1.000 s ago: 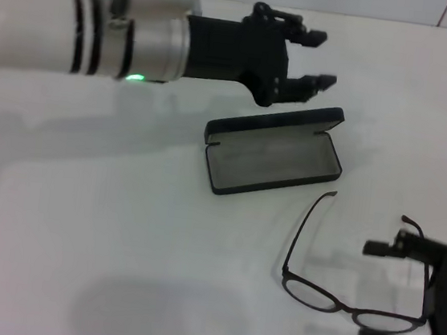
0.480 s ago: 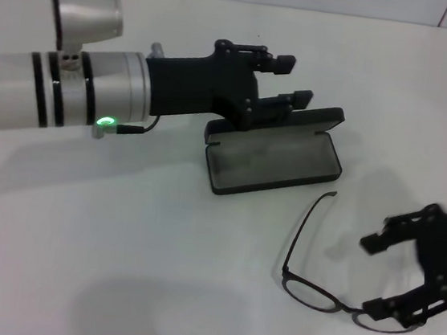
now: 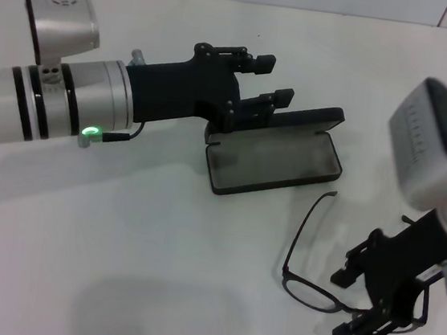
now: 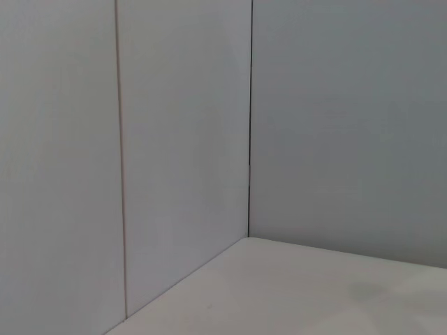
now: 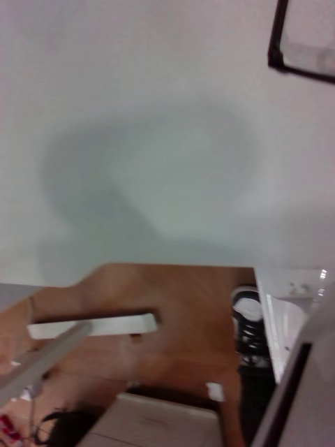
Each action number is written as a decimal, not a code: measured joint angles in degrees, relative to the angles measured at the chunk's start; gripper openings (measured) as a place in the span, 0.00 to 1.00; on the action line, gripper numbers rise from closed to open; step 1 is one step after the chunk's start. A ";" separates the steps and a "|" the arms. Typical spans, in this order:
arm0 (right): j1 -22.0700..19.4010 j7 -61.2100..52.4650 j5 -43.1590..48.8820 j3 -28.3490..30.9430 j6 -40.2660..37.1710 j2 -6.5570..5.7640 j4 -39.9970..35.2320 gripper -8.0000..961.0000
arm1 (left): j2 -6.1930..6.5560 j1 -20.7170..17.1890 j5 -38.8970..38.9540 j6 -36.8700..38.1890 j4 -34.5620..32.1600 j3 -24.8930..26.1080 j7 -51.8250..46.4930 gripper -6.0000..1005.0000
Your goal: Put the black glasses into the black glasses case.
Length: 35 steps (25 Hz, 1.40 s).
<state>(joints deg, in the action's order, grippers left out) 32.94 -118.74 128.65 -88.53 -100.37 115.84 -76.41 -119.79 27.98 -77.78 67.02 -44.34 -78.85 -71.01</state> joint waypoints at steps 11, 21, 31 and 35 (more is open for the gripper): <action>0.91 -4.59 3.19 -9.85 5.60 0.16 0.71 0.53 | 0.00 -0.22 0.09 0.09 0.76 0.00 1.77 0.53; 1.82 -5.75 3.58 -10.50 6.74 0.22 2.15 0.27 | 0.00 -0.21 0.11 0.13 0.76 -0.11 2.62 0.53; 1.83 -5.13 4.59 -8.24 5.54 -0.21 1.22 0.16 | 0.10 -0.21 0.11 0.83 0.75 0.09 2.63 0.53; -0.63 -1.65 2.98 -0.73 1.61 -0.15 -1.76 0.13 | 0.19 -0.28 0.13 6.35 0.81 1.97 2.49 0.53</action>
<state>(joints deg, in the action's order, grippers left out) 32.31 -120.39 131.62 -89.26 -98.76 115.70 -78.17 -119.61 27.71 -77.65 73.37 -43.53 -76.88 -68.51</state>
